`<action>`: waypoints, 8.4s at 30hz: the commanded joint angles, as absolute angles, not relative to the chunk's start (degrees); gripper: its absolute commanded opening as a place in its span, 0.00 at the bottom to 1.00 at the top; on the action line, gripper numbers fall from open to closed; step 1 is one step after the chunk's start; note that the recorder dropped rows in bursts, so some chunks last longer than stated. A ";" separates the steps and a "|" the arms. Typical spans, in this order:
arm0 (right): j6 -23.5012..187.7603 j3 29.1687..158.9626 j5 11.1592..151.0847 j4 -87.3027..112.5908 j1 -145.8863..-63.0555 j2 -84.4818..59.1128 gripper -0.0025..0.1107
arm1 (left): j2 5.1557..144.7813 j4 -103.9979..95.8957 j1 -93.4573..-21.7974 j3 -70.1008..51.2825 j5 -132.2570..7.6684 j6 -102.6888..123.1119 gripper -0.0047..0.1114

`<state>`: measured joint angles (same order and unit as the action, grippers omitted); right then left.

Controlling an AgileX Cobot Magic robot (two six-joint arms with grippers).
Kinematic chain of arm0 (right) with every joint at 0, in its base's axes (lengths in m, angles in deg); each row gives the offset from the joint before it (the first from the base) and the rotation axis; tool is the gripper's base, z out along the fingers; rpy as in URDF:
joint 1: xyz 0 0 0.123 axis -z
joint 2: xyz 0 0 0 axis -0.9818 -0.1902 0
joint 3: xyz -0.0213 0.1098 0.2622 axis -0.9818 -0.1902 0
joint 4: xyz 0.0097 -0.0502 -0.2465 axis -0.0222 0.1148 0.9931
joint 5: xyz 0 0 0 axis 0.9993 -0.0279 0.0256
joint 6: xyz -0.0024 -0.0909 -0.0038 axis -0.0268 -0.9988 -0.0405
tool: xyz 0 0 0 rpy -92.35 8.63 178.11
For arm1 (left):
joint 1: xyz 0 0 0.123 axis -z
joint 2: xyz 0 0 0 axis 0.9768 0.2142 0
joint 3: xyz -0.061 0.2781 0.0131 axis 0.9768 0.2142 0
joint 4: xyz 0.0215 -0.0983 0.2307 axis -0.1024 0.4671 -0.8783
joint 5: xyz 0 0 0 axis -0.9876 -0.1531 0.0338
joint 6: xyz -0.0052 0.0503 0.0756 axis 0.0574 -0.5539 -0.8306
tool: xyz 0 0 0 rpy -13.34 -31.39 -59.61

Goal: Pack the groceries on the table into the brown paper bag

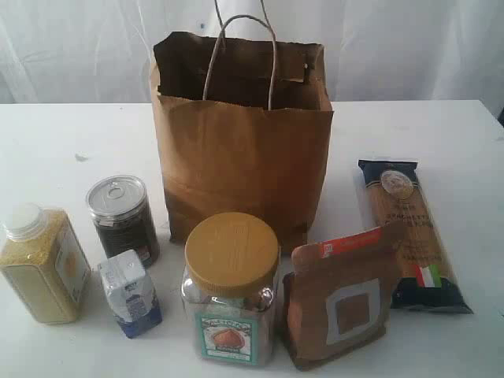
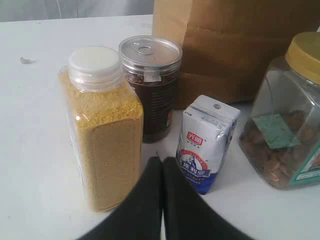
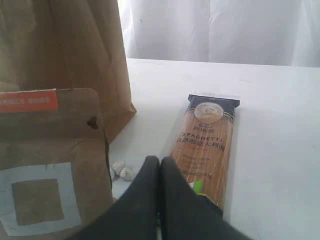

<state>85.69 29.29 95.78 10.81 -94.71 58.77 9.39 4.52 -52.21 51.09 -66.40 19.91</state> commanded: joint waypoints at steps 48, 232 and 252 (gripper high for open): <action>91.05 57.28 121.99 4.13 -94.38 59.11 0.02 | 9.13 4.82 -52.37 51.28 -66.63 19.80 0.04; 90.76 151.96 143.21 39.62 -131.93 -36.48 0.02 | 9.13 4.82 -52.37 51.28 -66.63 19.80 0.04; 90.65 151.96 151.08 38.02 -127.54 -46.13 0.02 | 9.13 4.82 -52.37 51.28 -66.63 19.80 0.04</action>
